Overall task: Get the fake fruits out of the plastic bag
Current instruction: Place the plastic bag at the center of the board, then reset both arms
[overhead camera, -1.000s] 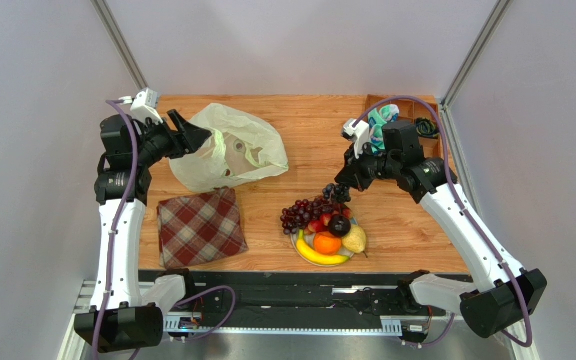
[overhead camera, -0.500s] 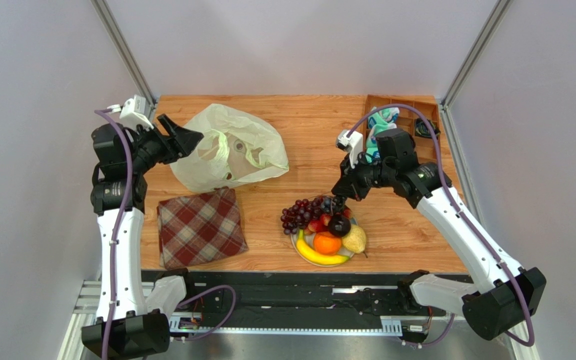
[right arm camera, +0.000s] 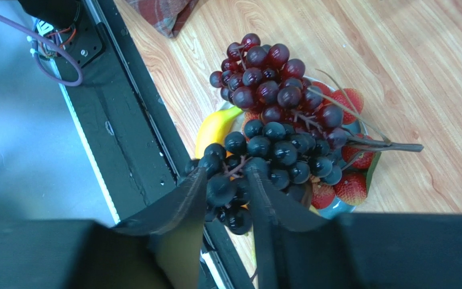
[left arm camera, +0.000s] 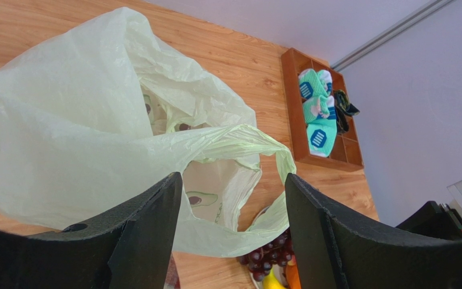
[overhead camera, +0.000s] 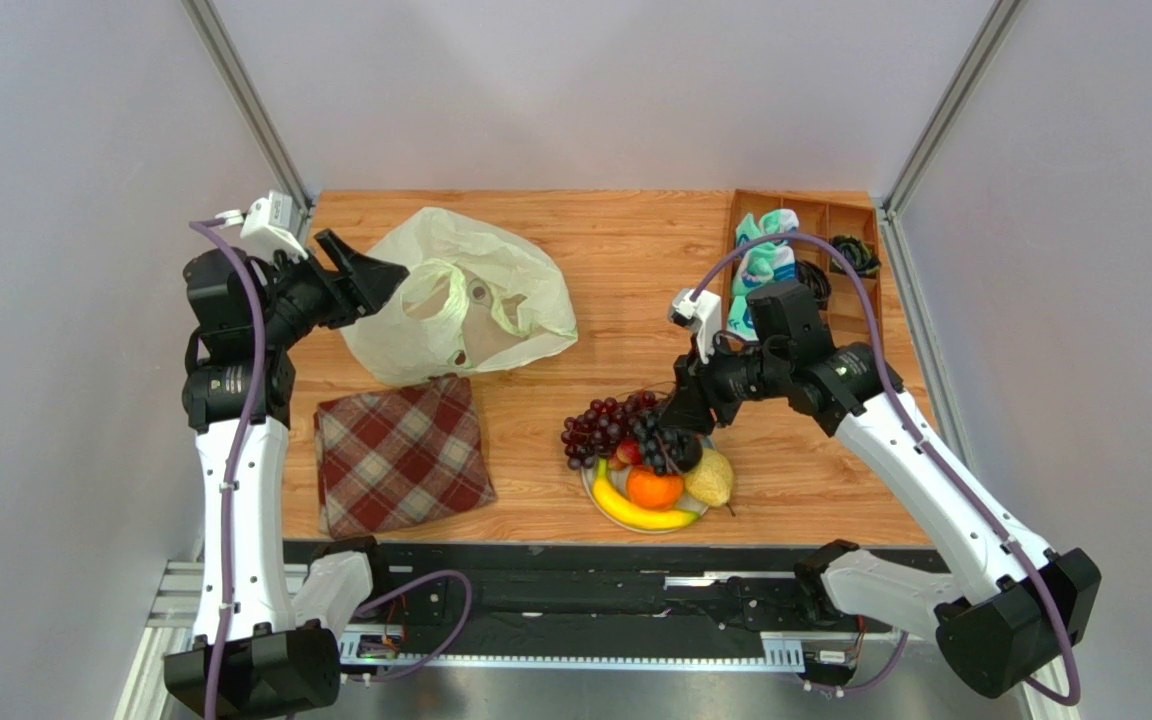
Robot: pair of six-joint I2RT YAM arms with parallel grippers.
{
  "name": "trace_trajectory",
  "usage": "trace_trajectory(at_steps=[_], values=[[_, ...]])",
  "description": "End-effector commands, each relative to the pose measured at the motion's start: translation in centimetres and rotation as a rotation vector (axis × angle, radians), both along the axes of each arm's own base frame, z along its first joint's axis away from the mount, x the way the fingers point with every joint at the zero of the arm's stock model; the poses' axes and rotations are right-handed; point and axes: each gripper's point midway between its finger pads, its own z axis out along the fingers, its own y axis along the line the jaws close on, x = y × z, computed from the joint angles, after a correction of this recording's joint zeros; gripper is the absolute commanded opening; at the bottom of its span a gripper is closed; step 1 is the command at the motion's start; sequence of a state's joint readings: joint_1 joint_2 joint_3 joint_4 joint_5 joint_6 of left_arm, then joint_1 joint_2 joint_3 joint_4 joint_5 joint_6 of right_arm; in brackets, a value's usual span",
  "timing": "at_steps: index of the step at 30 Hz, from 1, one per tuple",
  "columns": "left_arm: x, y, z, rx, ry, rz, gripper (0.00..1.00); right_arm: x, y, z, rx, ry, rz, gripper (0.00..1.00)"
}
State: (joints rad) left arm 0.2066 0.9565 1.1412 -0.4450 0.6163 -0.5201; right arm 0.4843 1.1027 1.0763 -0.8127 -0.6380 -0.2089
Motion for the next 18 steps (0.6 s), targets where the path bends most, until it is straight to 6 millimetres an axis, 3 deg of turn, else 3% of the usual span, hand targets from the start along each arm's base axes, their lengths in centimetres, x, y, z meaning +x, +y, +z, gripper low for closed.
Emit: trace_trajectory(at_steps=[1,9,13,16,17,18], values=[[-0.1,-0.1,0.9,-0.009,-0.045,-0.01,0.72,-1.0,-0.1,1.2,0.017,-0.019,0.01,0.49],[0.4,-0.2,1.1,-0.021,-0.045,-0.015,0.72,2.3,-0.6,2.0,-0.023,-0.086,-0.105,0.6],[0.5,0.0,0.9,-0.001,-0.042,-0.015,0.77,5.8,-2.2,3.1,-0.075,-0.173,-0.267,0.76],[0.8,0.8,0.3,0.052,-0.028,0.008,0.82,9.3,-5.4,3.5,-0.15,-0.239,-0.476,0.91],[1.0,1.2,0.3,0.075,-0.025,0.031,0.84,10.9,-7.9,3.5,-0.19,-0.252,-0.609,0.93],[0.8,1.5,0.4,0.111,-0.028,0.035,0.88,12.1,-9.2,3.3,-0.208,-0.256,-0.682,0.98]])
